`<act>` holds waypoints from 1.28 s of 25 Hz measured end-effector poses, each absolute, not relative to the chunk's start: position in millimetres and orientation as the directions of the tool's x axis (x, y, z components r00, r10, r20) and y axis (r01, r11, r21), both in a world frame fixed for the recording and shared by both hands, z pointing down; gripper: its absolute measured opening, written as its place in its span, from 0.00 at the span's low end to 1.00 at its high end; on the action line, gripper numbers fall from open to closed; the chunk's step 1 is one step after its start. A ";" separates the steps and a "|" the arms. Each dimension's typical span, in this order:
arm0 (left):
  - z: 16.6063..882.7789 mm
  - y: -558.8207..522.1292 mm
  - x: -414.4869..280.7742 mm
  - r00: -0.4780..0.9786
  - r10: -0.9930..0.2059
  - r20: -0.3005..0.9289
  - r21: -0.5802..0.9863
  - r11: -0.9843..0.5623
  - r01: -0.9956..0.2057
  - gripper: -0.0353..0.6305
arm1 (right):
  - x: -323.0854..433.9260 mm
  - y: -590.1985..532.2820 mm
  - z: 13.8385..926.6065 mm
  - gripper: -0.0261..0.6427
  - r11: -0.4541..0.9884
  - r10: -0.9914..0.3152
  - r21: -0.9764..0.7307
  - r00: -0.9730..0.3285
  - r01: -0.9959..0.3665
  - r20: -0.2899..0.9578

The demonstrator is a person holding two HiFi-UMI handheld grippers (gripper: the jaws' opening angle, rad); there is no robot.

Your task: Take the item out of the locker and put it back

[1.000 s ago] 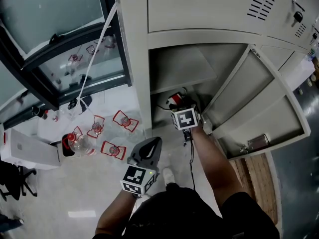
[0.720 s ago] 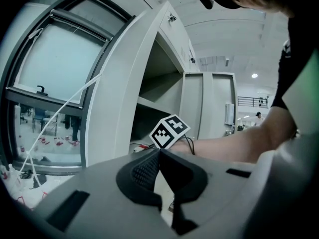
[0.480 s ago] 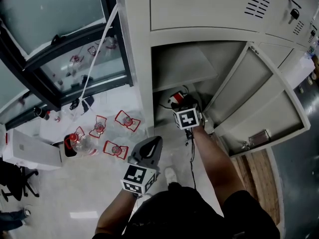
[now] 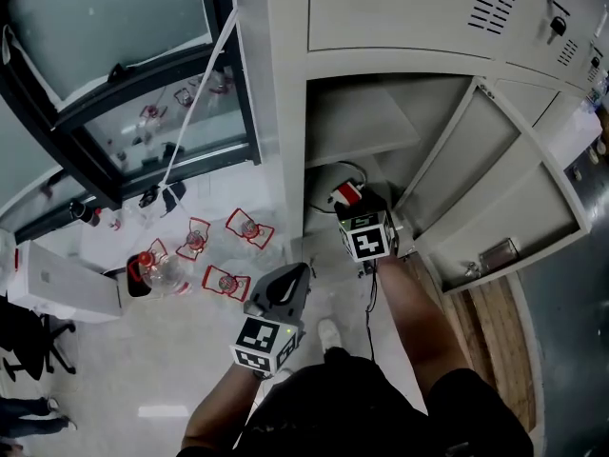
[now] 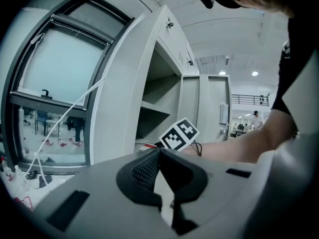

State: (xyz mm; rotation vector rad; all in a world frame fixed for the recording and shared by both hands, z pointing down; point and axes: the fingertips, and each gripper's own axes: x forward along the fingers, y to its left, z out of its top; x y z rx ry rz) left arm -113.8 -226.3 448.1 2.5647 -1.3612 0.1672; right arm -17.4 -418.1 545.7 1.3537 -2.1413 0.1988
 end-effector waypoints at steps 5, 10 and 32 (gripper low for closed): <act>447.0 -213.5 -118.1 0.577 -0.792 0.200 0.154 -0.557 -0.816 0.06 | -20.7 -401.1 524.9 0.42 0.457 -0.808 0.177 -0.323 -0.872 0.493; 446.8 -197.0 -122.2 0.600 -0.776 0.196 0.157 -0.579 -0.800 0.06 | -13.2 -378.9 516.6 0.42 0.420 -0.828 0.181 -0.293 -0.890 0.478; 447.3 -104.3 -116.8 0.710 -0.679 0.189 0.204 -0.680 -0.704 0.06 | -2.5 -237.2 462.7 0.41 0.336 -0.887 0.186 -0.243 -0.923 0.392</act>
